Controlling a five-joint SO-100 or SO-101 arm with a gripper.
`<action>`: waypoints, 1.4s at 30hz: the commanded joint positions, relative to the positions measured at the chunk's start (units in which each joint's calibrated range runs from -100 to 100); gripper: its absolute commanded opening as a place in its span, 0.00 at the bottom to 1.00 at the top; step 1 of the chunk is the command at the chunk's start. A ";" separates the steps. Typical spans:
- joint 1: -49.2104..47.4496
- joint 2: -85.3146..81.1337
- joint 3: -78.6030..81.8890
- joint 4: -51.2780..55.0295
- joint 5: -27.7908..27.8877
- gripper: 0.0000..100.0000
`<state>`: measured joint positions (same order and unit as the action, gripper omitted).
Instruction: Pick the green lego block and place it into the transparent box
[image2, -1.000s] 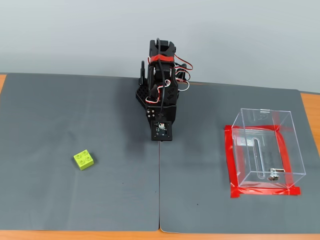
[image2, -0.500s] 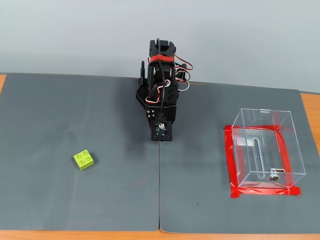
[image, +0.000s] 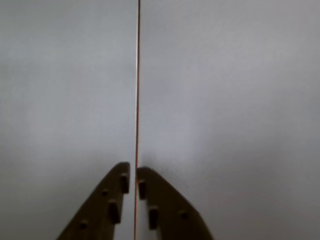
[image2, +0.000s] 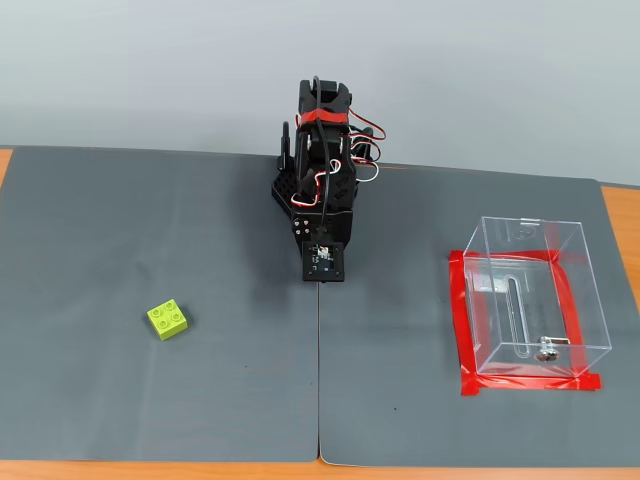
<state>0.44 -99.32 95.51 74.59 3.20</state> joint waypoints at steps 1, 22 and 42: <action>-0.11 0.00 -3.02 0.24 0.21 0.02; 0.04 4.07 -17.40 -0.02 0.37 0.02; 4.67 47.73 -55.93 -0.02 -6.25 0.02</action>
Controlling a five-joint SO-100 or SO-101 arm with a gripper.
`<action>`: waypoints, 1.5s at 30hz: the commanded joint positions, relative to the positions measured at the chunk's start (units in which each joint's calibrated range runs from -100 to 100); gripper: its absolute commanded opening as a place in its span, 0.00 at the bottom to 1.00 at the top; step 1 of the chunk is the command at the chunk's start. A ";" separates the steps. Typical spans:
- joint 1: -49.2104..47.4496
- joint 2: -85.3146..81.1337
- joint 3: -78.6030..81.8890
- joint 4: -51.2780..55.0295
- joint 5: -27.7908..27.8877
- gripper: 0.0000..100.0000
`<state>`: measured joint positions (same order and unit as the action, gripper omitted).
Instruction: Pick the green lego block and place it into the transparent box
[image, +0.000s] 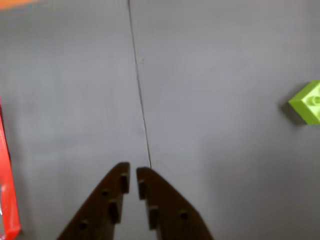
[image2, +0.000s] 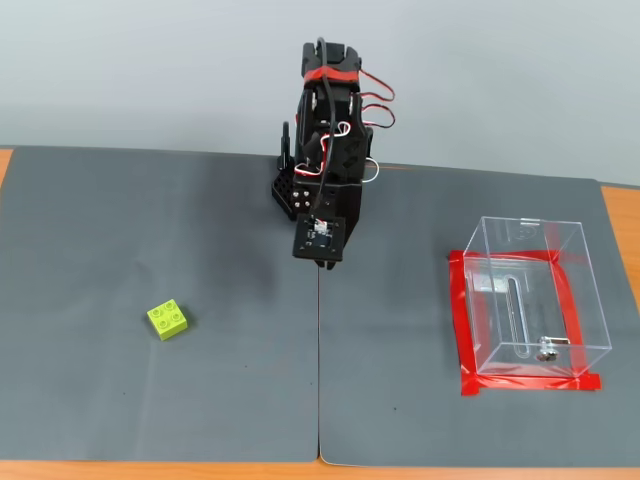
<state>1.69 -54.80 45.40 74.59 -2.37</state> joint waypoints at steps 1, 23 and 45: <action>4.83 4.23 -6.64 -0.02 -0.63 0.02; 29.90 30.68 -24.82 -0.11 -0.11 0.02; 34.45 49.50 -29.61 -15.99 3.59 0.03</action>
<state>35.74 -6.20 18.37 60.19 1.00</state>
